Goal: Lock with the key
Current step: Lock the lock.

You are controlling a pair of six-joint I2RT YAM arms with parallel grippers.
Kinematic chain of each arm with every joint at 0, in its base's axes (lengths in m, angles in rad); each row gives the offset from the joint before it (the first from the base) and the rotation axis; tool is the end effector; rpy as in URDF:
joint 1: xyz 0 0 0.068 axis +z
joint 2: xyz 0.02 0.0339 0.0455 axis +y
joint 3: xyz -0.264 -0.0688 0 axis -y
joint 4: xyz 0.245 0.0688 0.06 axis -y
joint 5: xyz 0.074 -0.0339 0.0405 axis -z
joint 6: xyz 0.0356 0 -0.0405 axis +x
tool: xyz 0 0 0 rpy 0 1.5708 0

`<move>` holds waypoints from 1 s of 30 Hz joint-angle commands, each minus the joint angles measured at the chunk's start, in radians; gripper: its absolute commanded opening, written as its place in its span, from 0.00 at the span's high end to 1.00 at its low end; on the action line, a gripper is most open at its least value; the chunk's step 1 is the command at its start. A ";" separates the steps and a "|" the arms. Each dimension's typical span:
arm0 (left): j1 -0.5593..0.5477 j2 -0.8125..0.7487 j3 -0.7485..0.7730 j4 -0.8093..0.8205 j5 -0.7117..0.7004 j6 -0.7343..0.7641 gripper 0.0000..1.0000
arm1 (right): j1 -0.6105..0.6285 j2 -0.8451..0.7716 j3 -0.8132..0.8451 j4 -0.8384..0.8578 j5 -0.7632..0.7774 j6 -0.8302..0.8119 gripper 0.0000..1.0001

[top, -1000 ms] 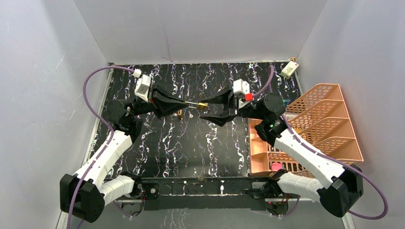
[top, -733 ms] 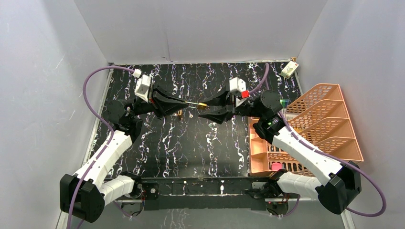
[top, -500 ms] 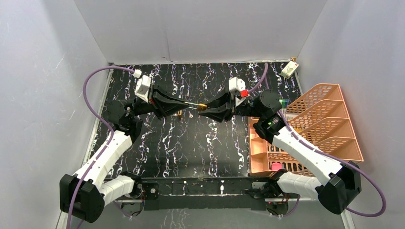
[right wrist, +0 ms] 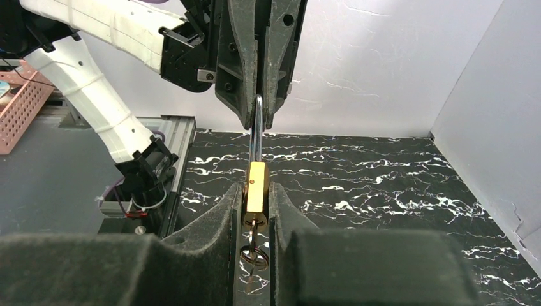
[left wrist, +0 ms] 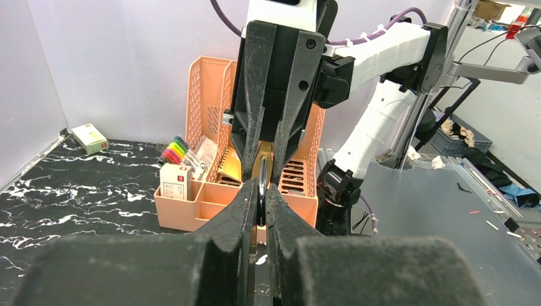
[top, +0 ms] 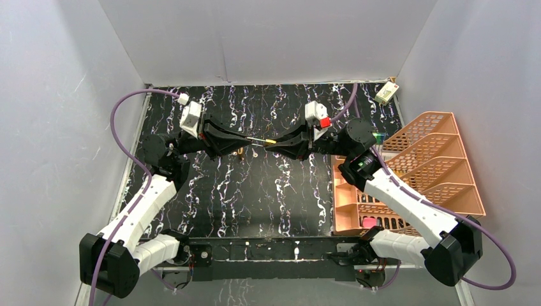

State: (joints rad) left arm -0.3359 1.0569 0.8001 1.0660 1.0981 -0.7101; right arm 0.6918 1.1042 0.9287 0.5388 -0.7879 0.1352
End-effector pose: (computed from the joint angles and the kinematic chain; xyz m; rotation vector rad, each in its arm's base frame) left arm 0.1828 -0.0974 0.4045 0.9712 0.9352 -1.3124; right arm 0.1730 0.1761 0.4008 -1.0346 0.9640 1.1666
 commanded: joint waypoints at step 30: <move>-0.003 -0.015 -0.084 0.061 -0.006 -0.021 1.00 | 0.008 0.121 0.155 0.201 0.043 0.156 1.00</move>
State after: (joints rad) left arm -0.3134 1.0443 0.7441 1.1263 1.0340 -0.7235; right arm 0.6807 1.2335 1.0058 0.5781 -0.8570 0.2855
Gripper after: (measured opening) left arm 0.036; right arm 0.232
